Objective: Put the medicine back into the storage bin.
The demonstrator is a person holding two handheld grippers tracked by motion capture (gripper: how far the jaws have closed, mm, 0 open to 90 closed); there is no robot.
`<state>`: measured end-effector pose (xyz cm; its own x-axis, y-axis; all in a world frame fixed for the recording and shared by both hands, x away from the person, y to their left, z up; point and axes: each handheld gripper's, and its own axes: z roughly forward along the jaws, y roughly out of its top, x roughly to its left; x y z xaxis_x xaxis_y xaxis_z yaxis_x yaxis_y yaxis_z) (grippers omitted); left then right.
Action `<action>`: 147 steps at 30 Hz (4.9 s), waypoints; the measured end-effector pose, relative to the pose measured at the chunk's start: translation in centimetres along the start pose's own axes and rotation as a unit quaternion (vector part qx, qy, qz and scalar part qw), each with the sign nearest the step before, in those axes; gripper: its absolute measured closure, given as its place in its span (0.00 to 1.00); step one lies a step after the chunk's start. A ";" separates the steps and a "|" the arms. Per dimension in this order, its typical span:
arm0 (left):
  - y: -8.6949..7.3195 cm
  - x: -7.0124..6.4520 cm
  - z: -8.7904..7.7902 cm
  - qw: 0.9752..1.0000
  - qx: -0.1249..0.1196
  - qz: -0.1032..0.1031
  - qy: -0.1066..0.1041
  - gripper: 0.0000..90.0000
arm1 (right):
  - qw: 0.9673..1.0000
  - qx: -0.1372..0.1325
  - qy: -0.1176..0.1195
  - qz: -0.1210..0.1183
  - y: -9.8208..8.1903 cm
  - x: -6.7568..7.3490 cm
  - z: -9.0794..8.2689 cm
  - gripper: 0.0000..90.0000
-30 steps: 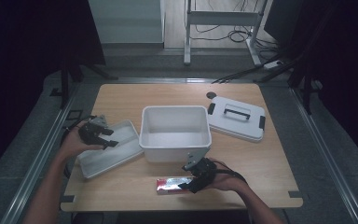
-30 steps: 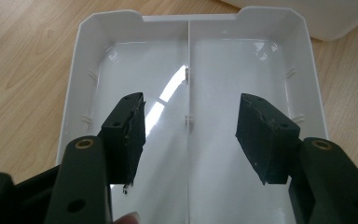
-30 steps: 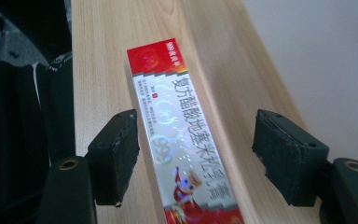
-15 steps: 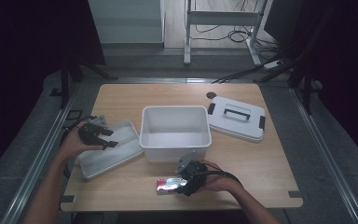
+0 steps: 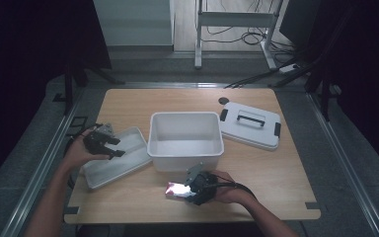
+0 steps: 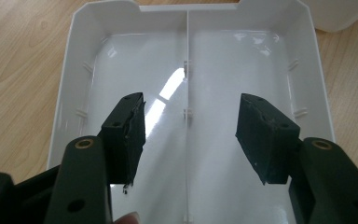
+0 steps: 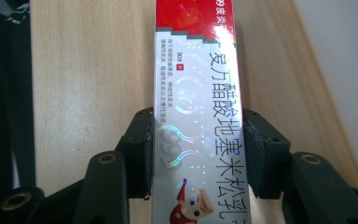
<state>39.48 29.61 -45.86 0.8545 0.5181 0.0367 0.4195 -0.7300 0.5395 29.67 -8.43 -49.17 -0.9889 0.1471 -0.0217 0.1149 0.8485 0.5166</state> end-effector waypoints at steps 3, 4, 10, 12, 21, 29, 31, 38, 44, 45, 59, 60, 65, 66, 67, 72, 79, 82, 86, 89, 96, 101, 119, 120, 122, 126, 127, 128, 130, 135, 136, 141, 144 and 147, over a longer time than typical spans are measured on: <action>0.0 0.0 -0.1 1.000 -0.003 -0.004 0.001 0.47 | 1.000 -0.025 0.000 0.004 0.1 0.0 -1.3 0.56; 0.0 0.0 -0.1 1.000 -0.003 -0.005 0.001 0.47 | 1.000 -0.028 0.000 0.002 0.2 0.0 -1.7 0.56; 0.1 -0.1 -0.3 1.000 -0.007 -0.007 0.001 0.47 | 0.999 -0.046 0.002 -0.019 1.2 0.3 -4.5 0.56; 0.1 0.0 -0.3 1.000 -0.005 -0.006 0.001 0.47 | 0.998 -0.051 0.002 -0.028 1.8 0.4 -5.7 0.56; -0.1 0.1 -0.4 1.000 -0.003 -0.006 0.001 0.47 | 0.995 -0.091 0.012 -0.048 3.7 -0.5 -10.3 0.56; -0.2 0.1 -0.1 1.000 0.002 -0.006 -0.002 0.47 | 0.994 -0.099 0.004 -0.049 4.8 -2.0 -12.3 0.56; -0.1 0.1 -0.2 1.000 0.001 -0.007 -0.003 0.47 | 0.994 -0.096 0.001 -0.052 5.1 -2.4 -12.6 0.56; 0.3 0.0 -0.4 1.000 -0.014 -0.010 -0.011 0.47 | 0.993 -0.095 -0.004 -0.065 6.1 -2.9 -13.3 0.56; 0.3 -0.1 -0.3 1.000 -0.010 -0.007 -0.010 0.47 | 0.992 -0.098 -0.012 -0.073 7.2 -3.5 -14.2 0.56; 0.3 -0.1 -0.2 1.000 -0.011 -0.008 -0.010 0.47 | 0.992 -0.099 -0.013 -0.075 7.4 -3.6 -14.4 0.56; 0.0 -0.1 -0.5 1.000 -0.010 -0.009 -0.006 0.47 | 0.992 -0.099 -0.023 -0.076 9.1 -5.6 -15.1 0.56; 0.0 -0.1 -0.5 1.000 -0.010 -0.009 -0.007 0.47 | 0.992 -0.098 -0.024 -0.076 9.1 -5.7 -15.0 0.56; 0.0 -0.1 -0.4 1.000 -0.008 -0.008 -0.006 0.47 | 0.992 -0.096 -0.024 -0.076 9.3 -6.3 -14.8 0.56; 0.0 -0.1 -0.4 1.000 -0.008 -0.007 -0.006 0.47 | 0.992 -0.095 -0.024 -0.074 9.4 -6.5 -14.8 0.56; 0.0 -0.1 -0.4 1.000 -0.009 -0.008 -0.006 0.47 | 0.992 -0.095 -0.024 -0.074 9.4 -6.5 -14.8 0.56; 0.1 -0.1 -0.3 1.000 -0.005 -0.005 -0.007 0.48 | 0.992 -0.091 -0.024 -0.080 9.8 -7.3 -14.7 0.56; 0.1 -0.1 -0.3 1.000 -0.007 -0.005 -0.006 0.48 | 0.993 -0.083 -0.026 -0.080 10.3 -8.1 -14.5 0.56; 0.2 -0.2 -0.3 1.000 -0.007 -0.004 -0.008 0.48 | 0.993 -0.080 -0.024 -0.079 10.5 -8.6 -14.2 0.56; 0.3 -0.2 -0.3 1.000 -0.015 -0.008 -0.009 0.48 | 0.994 -0.074 -0.027 -0.077 10.5 -9.1 -13.6 0.56; 0.3 -0.1 -0.4 1.000 -0.011 -0.004 -0.009 0.48 | 0.994 -0.071 -0.025 -0.074 10.5 -9.6 -13.3 0.56; 0.4 -0.2 -0.2 1.000 -0.007 -0.002 -0.010 0.48 | 0.995 -0.062 -0.024 -0.067 10.5 -10.7 -12.3 0.56; 0.5 -0.2 -0.2 1.000 -0.008 -0.005 -0.010 0.48 | 0.996 -0.054 -0.021 -0.064 10.5 -11.5 -11.3 0.56; 0.4 -0.2 -0.2 1.000 -0.004 -0.003 -0.007 0.48 | 0.998 -0.025 -0.005 -0.060 11.1 -13.4 -7.5 0.56; 0.4 -0.2 -0.2 1.000 -0.005 -0.003 -0.007 0.48 | 0.998 -0.024 -0.003 -0.059 11.1 -13.4 -7.3 0.56; 0.4 -0.2 -0.2 1.000 -0.006 -0.003 -0.007 0.48 | 0.998 -0.022 0.001 -0.061 11.2 -13.5 -6.9 0.56; 0.3 -0.2 -0.2 1.000 -0.002 -0.001 -0.008 0.48 | 0.998 -0.011 0.005 -0.061 11.3 -13.6 -6.1 0.56; 0.3 -0.2 -0.2 1.000 -0.002 -0.001 -0.008 0.48 | 0.998 -0.002 0.005 -0.059 11.3 -13.6 -5.8 0.56; 0.3 -0.2 -0.1 1.000 -0.004 -0.003 -0.008 0.48 | 0.998 0.001 0.006 -0.058 11.2 -13.5 -5.6 0.56; 0.2 -0.2 -0.2 1.000 -0.002 0.000 -0.007 0.48 | 0.998 0.007 0.009 -0.058 11.2 -13.6 -5.1 0.56; 0.0 -0.1 -0.2 1.000 0.000 -0.001 -0.006 0.48 | 0.998 0.017 0.019 -0.053 10.8 -13.7 -3.8 0.56; 0.0 -0.1 -0.2 1.000 -0.001 -0.002 -0.006 0.48 | 0.998 0.022 0.021 -0.053 10.8 -13.7 -3.5 0.56; -0.1 -0.1 -0.1 1.000 0.001 -0.002 -0.006 0.48 | 0.997 0.033 0.030 -0.056 10.8 -13.5 -2.4 0.56; -0.1 -0.2 0.0 1.000 0.000 -0.003 -0.006 0.48 | 0.997 0.043 0.028 -0.059 10.8 -13.4 -1.9 0.56; -0.1 -0.1 0.0 1.000 0.002 -0.001 -0.006 0.48 | 0.997 0.051 0.031 -0.057 10.8 -13.4 -1.5 0.56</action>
<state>39.30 29.65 -45.93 0.8571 0.5145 0.0249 0.4229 -0.7304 0.5364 44.04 -2.05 -42.01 -0.9996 0.0181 -0.0208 0.0076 0.9052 0.4249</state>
